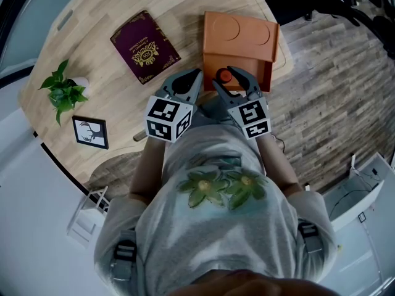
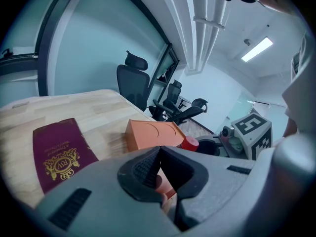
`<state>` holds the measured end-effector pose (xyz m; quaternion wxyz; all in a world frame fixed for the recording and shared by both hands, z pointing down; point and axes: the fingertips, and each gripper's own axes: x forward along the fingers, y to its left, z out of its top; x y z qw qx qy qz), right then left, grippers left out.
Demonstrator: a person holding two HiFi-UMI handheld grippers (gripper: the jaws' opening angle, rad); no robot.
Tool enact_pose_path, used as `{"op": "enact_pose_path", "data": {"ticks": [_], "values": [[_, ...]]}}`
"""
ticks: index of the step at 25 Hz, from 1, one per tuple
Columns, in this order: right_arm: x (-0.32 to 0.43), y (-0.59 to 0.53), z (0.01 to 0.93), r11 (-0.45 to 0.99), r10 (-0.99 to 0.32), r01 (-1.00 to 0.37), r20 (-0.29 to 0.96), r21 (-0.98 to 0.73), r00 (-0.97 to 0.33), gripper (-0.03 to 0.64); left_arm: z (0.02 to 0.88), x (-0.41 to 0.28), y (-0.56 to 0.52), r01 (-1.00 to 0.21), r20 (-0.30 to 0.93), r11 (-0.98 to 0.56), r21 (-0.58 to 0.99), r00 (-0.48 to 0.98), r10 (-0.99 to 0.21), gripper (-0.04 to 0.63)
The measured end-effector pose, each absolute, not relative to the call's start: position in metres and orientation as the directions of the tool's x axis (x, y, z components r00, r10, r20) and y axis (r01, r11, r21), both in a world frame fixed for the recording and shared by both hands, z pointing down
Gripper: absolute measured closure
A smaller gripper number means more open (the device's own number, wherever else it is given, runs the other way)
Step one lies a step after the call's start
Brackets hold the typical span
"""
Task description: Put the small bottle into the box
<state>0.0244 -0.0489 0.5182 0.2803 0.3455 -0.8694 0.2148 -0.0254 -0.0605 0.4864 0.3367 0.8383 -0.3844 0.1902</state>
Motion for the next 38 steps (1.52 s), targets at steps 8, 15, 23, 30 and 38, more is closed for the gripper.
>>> {"op": "enact_pose_path", "data": {"ticks": [8, 15, 23, 30, 38], "values": [[0.022, -0.046, 0.526, 0.670, -0.473, -0.720, 0.645, -0.179, -0.600, 0.400, 0.489, -0.029, -0.057, -0.776, 0.583, -0.472, 0.419, 0.628, -0.515, 0.588], [0.021, -0.045, 0.531, 0.666, -0.469, -0.723, 0.650, -0.184, -0.598, 0.400, 0.489, -0.030, -0.057, -0.775, 0.585, -0.472, 0.421, 0.629, -0.512, 0.588], [0.021, -0.047, 0.540, 0.665, -0.462, -0.724, 0.661, -0.183, -0.591, 0.400, 0.492, -0.033, -0.059, -0.775, 0.590, -0.470, 0.422, 0.628, -0.507, 0.588], [0.021, -0.048, 0.549, 0.667, -0.445, -0.721, 0.675, -0.189, -0.589, 0.400, 0.492, -0.034, -0.064, -0.774, 0.592, -0.472, 0.423, 0.630, -0.503, 0.588], [0.017, -0.049, 0.558, 0.679, -0.414, -0.707, 0.690, -0.200, -0.593, 0.400, 0.496, -0.036, -0.067, -0.773, 0.598, -0.469, 0.428, 0.631, -0.494, 0.588]]}}
